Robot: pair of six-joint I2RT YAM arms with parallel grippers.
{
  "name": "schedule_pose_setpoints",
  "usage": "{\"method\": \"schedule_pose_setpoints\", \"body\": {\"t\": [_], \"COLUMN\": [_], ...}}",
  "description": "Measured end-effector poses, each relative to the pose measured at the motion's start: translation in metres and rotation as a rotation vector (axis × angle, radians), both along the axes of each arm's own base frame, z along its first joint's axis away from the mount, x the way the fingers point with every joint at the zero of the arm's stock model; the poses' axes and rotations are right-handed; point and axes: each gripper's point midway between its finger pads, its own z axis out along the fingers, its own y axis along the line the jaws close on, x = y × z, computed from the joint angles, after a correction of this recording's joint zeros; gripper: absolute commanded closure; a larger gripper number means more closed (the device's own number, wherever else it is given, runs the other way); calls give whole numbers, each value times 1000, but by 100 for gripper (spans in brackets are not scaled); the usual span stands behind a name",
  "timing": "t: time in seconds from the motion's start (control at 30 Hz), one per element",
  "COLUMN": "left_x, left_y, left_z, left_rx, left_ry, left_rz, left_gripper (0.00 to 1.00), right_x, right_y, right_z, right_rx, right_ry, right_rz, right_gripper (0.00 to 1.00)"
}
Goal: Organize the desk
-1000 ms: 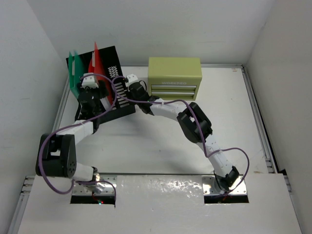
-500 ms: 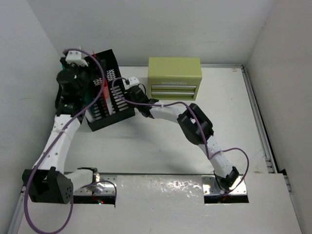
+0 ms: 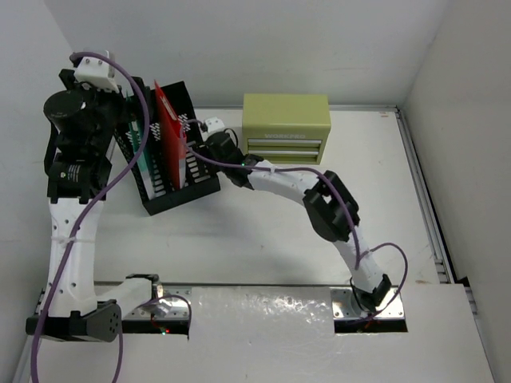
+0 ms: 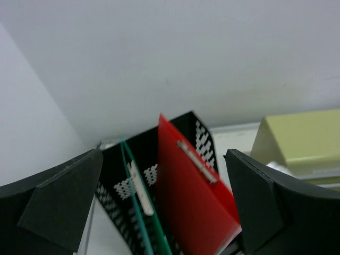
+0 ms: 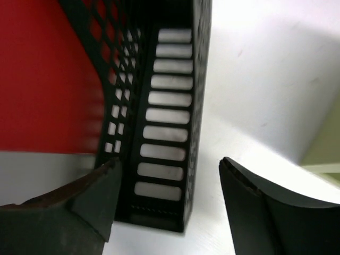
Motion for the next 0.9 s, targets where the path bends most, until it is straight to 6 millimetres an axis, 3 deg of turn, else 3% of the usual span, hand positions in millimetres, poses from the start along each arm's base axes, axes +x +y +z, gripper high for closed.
{"method": "schedule_pose_setpoints", "body": {"t": [0.13, 0.3, 0.37, 0.47, 0.53, 0.57, 0.67, 0.73, 0.9], "left_x": [-10, -23, -25, -27, -31, -33, -43, -46, -43], "left_y": [18, 43, 62, 102, 129, 154, 200, 208, 203], "left_z": [-20, -29, -32, -43, -50, -59, -87, -108, -149], "left_rx": [30, 49, 48, 28, 5, -28, -87, -113, -141], "left_ry": [84, 131, 144, 182, 203, 226, 281, 323, 406], "left_rz": [61, 149, 198, 277, 325, 369, 459, 467, 423], "left_gripper": [0, 0, 0, 0, 0, 0, 0, 0, 0], "right_x": [-5, -25, -38, -52, -53, -53, -66, -82, -102], "right_y": [-18, -61, -90, -157, -220, -256, -365, -403, -475], "right_z": [61, 153, 188, 220, 226, 222, 198, 181, 131], "right_rx": [-4, 0, 10, 23, 31, 28, -30, -67, -113], "right_ry": [-86, -191, -223, -240, -240, -236, -194, -160, -30], "right_rz": [-11, -20, -29, -87, -183, -253, -500, -585, -741], "right_gripper": [14, 1, 1, 1, 1, 1, 1, 1, 1]}}
